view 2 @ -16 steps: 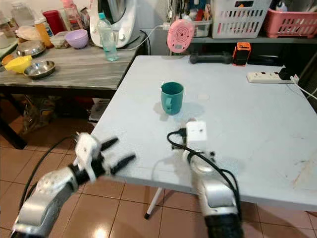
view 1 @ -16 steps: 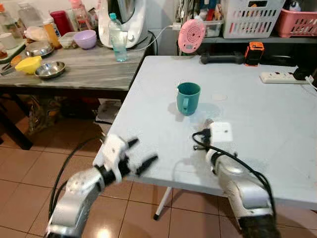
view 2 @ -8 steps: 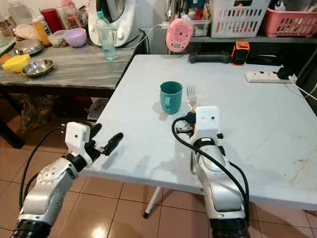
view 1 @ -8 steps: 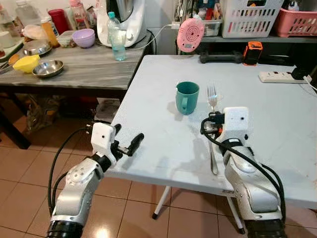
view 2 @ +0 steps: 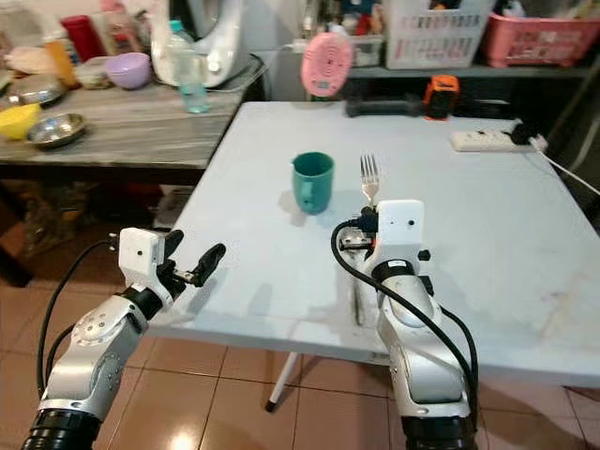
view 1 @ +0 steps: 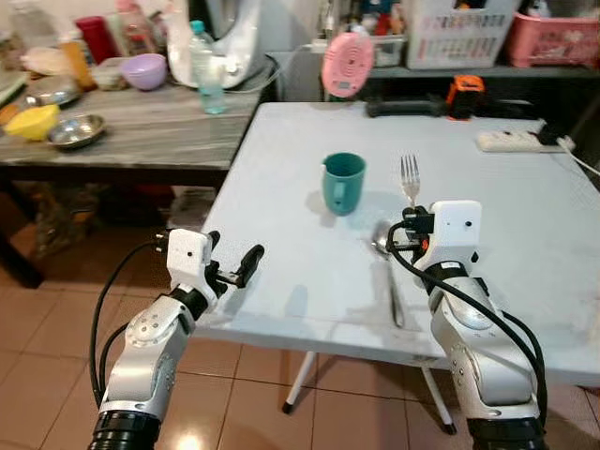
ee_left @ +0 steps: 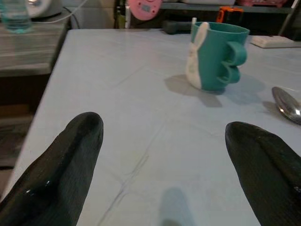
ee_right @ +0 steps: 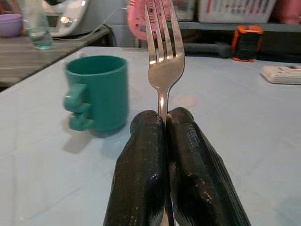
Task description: Setting the table
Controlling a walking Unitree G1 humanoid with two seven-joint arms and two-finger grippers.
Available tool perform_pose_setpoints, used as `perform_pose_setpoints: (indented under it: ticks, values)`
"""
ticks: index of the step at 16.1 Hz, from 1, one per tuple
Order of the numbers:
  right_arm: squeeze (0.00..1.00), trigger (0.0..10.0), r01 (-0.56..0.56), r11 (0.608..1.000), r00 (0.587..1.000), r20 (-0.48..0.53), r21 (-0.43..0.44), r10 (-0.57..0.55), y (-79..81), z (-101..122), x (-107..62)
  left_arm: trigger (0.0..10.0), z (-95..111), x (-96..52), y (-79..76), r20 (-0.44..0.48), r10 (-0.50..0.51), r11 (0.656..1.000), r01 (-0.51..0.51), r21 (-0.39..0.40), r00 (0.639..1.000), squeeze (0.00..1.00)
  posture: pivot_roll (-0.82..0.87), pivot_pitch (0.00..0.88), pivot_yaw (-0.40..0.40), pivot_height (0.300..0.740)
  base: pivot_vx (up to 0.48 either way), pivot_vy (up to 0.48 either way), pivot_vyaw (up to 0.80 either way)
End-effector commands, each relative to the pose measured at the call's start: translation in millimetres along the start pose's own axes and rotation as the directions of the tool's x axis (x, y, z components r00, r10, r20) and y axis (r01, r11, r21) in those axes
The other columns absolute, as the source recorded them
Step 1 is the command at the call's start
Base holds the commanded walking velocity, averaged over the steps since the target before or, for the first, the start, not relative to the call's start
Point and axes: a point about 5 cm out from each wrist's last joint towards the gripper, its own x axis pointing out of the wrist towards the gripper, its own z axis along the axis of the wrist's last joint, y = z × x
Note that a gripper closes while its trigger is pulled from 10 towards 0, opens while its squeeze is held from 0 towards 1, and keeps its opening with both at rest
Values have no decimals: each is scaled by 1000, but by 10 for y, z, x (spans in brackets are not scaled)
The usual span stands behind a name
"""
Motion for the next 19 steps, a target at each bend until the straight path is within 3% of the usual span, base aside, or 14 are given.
perform_pose_setpoints:
  ticks: [1,4,19]
  values:
    - [0,10000,-18,1000,999,34,14,17,36,66,7,10000,-6,0,27,-4,8,1000,-8,8,1000,0,-77,0,66,740,0,435,-675]
    - [0,10000,-20,1000,999,35,13,20,49,63,3,10000,-12,-7,26,0,5,1000,-5,11,1000,0,-78,0,70,740,0,474,-525]
    - [0,10000,-80,997,994,75,-19,82,120,105,13,10000,-41,16,-14,1,19,999,-19,42,1000,0,-72,0,68,740,0,480,0]
